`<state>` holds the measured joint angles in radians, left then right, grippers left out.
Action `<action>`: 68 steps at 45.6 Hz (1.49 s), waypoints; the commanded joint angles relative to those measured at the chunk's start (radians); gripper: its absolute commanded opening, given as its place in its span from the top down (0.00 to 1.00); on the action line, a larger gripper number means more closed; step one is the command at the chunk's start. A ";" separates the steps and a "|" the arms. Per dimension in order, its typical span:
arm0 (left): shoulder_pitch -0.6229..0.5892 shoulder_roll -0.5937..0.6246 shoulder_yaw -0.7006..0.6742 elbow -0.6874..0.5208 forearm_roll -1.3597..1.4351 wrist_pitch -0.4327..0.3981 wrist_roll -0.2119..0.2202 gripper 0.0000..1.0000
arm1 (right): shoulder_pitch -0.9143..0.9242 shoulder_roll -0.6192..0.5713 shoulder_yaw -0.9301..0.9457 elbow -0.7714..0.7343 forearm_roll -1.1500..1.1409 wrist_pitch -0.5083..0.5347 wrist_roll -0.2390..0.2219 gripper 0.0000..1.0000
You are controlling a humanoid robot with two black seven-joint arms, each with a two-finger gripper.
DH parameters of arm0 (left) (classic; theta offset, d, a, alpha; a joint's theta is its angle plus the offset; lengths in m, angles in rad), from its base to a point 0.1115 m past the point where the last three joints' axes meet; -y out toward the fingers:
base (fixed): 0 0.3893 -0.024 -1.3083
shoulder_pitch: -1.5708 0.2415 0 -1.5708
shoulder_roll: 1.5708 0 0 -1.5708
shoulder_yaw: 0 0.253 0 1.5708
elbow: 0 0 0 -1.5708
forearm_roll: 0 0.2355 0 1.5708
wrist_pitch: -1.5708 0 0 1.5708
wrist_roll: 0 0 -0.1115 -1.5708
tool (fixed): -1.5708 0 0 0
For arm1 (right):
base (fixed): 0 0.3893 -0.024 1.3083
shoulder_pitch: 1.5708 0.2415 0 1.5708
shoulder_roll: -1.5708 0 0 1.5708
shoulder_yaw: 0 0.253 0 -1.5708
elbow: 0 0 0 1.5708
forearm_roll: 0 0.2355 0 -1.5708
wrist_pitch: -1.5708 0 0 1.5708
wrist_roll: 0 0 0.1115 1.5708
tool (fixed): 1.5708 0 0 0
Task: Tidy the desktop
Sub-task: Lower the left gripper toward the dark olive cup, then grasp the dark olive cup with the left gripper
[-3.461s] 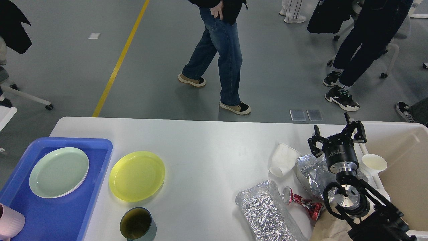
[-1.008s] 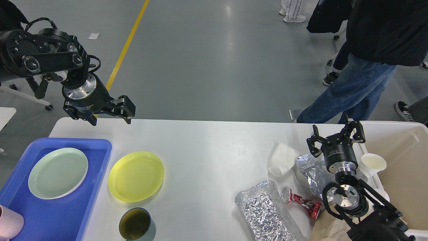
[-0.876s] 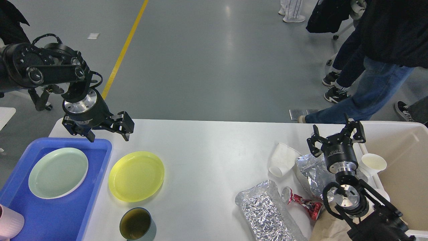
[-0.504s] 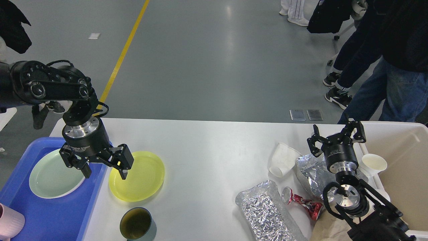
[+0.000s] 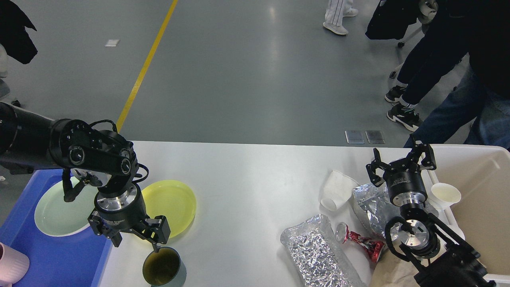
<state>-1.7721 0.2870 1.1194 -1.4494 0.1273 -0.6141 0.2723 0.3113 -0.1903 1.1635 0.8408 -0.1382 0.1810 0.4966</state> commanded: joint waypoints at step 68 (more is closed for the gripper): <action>0.235 -0.155 0.040 -0.013 0.017 0.396 0.050 0.79 | 0.000 0.000 -0.001 0.000 0.000 0.000 0.000 0.00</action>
<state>-1.5364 0.1333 1.1515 -1.4617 0.1442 -0.2221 0.3219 0.3113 -0.1902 1.1634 0.8407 -0.1378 0.1810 0.4970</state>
